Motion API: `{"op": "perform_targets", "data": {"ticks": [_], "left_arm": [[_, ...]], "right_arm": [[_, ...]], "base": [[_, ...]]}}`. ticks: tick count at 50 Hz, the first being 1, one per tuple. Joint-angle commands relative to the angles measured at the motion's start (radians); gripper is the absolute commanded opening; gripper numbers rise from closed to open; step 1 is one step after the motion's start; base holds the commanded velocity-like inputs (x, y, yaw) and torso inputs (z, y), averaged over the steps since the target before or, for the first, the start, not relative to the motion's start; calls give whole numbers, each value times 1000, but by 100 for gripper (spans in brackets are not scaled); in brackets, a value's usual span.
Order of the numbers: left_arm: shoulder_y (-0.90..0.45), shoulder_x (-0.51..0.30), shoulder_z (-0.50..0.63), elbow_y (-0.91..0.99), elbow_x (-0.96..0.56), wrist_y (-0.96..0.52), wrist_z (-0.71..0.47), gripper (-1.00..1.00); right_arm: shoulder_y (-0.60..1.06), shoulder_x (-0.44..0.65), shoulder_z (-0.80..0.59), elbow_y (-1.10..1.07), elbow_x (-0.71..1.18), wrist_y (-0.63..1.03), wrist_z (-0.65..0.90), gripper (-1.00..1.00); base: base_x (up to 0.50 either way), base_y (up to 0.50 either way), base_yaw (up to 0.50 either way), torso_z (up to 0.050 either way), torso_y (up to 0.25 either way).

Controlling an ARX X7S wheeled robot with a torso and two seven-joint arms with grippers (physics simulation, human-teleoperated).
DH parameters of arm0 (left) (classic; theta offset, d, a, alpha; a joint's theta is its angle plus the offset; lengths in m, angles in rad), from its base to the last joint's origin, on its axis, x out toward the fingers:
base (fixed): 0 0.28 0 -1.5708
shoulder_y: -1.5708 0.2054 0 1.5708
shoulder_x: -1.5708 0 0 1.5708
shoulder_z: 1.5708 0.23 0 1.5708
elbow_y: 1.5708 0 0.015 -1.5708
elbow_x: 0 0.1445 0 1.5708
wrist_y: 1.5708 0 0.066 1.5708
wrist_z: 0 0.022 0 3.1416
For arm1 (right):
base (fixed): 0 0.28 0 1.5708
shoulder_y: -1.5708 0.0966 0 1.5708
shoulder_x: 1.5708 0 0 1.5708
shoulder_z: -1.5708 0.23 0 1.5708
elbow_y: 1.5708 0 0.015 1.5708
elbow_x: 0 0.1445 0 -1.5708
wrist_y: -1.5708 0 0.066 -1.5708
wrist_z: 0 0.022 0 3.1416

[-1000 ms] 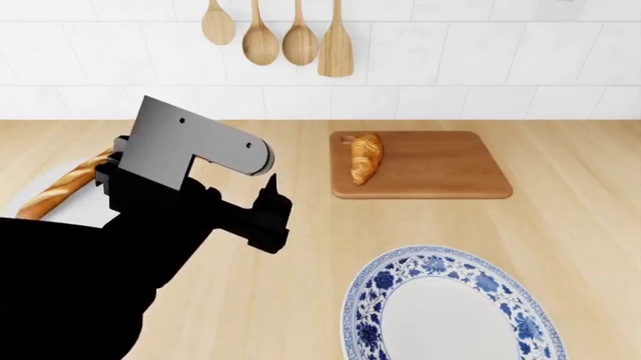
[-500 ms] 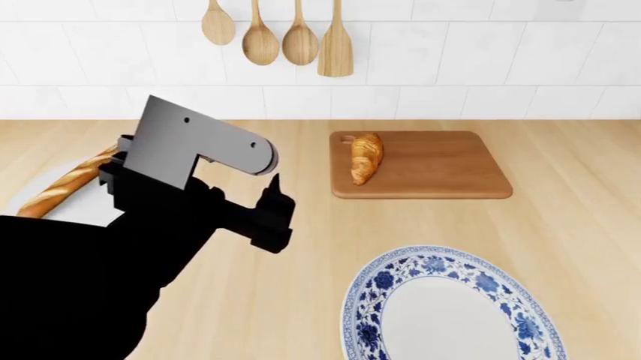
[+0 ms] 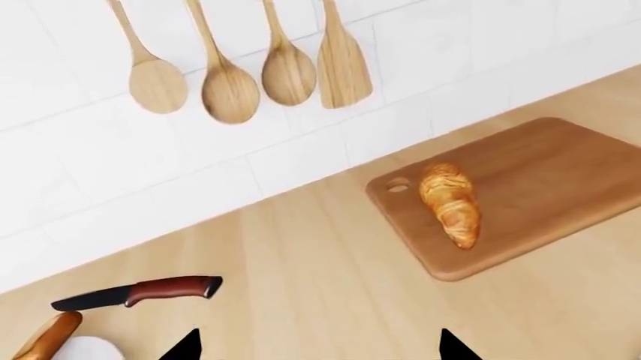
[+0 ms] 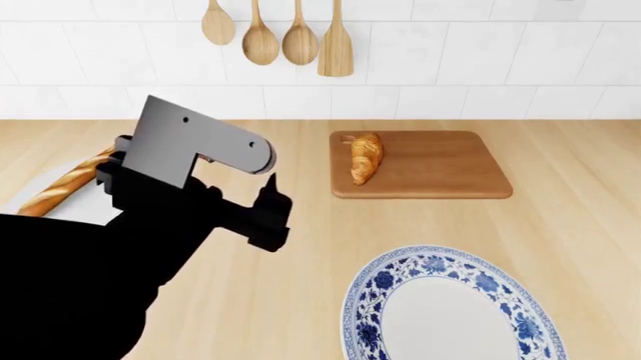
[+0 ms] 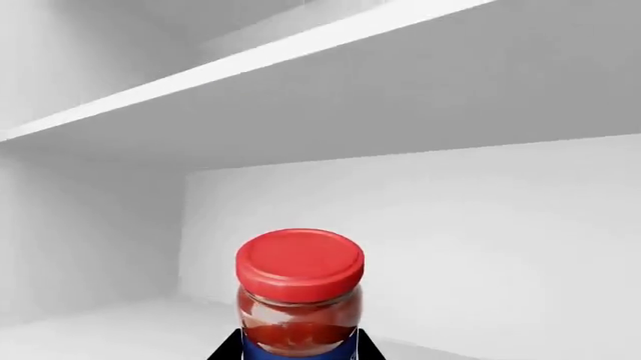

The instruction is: From the different types of pastries on the counter, select a croissant and place it on the cutting board. Then retrieve a jar of jam from the cabinet and place it alongside the croissant on the cutting board.

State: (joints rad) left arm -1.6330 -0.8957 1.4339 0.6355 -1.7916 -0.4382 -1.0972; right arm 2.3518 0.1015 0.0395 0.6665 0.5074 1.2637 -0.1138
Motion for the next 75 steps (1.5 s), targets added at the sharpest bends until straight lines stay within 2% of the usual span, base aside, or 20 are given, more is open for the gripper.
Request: {"op": "perform_targets", "data": {"ticks": [1,9,16,25,46,50,57,75], "left_arm": [[5,-13,3,-1,1,-7,-9,100],[-3,-19,-1,-6,-8,-12,-10,100],[-9,-23,-5,-5,-15,-15,-14,100],[-2,-19,-7,-8,-9,-10,-13,100],[2,-11,-11,-14,-7,-11,-11,100],[3,-10,-12,-17,-6,-10,-9,100],[4,-10,-13,-19,-5,-10,-7,100],[11,-12,-16,-21,0,-10,-5,100]], "right_arm": [[4,44,6,-81,196,21,54,-100],[4,53,8,-97,249,36,50,-100],[4,72,10,-97,373,56,101,-100],[4,89,9,-125,420,92,73,-100],[4,92,6,-110,649,128,219,-100],[-79,49,110,-190,774,232,392,-100],[-128,29,157,-233,872,274,510,-100],[-282,21,126,-305,1196,279,798,-100]], "base": [[0,0,0,0,0],[0,0,0,0,0],[0,0,0,0,0],[0,0,0,0,0],[0,0,0,0,0],[0,0,0,0,0],[0,0,0,0,2],[0,0,0,0,0]]}}
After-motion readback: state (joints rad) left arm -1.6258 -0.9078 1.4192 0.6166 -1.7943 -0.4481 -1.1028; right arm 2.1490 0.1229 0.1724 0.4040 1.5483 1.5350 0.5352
